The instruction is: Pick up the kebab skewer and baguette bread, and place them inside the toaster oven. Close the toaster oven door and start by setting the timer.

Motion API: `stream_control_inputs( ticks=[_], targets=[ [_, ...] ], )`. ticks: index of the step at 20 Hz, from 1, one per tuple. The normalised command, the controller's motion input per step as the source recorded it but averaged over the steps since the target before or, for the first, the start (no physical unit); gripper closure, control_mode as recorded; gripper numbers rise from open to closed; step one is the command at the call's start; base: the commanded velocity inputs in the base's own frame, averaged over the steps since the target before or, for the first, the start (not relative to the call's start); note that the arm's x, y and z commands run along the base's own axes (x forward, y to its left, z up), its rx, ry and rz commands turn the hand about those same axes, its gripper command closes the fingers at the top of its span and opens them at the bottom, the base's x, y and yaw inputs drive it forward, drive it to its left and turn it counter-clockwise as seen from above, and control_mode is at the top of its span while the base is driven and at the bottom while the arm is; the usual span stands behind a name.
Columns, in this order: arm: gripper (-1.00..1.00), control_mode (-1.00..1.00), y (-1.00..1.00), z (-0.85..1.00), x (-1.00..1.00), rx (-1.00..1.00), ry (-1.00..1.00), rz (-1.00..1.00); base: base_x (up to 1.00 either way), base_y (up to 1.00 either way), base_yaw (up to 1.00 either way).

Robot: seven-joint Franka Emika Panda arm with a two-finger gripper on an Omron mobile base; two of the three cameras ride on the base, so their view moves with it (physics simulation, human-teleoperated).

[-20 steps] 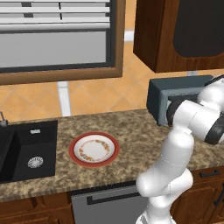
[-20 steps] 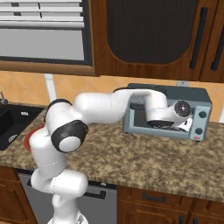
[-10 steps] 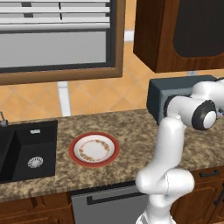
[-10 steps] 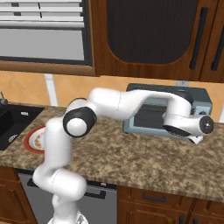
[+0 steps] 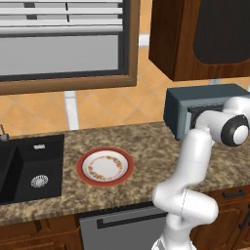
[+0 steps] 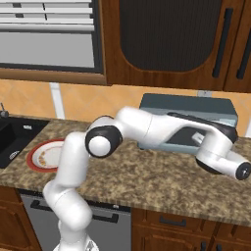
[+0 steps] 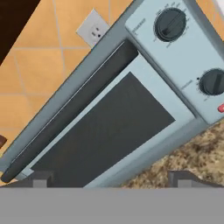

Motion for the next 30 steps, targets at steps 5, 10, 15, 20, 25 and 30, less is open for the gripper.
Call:
stream_control_inputs(
  ticks=[5,10,15,20,25,30],
  targets=[
    [-1.00,-1.00,-0.02,-0.04,0.08,-0.16,-0.13,-0.08,0.00,0.00,0.00],
    [-1.00,-1.00,-0.11,0.10,0.19,-0.02,0.00,-0.06,0.00,0.00,0.00],
    [-1.00,-1.00,-0.05,0.18,0.15,0.16,0.01,-0.04,0.00,0.00,0.00],
    [-1.00,-1.00,-0.08,-0.01,0.00,0.23,0.00,0.00,0.00,0.00,0.00],
    [-1.00,-1.00,-0.27,-0.20,0.00,0.12,0.00,0.00,0.00,0.00,0.00],
    [-1.00,-1.00,-0.29,-0.03,0.05,0.01,-0.02,0.00,0.00,0.00,0.00]
  ],
)
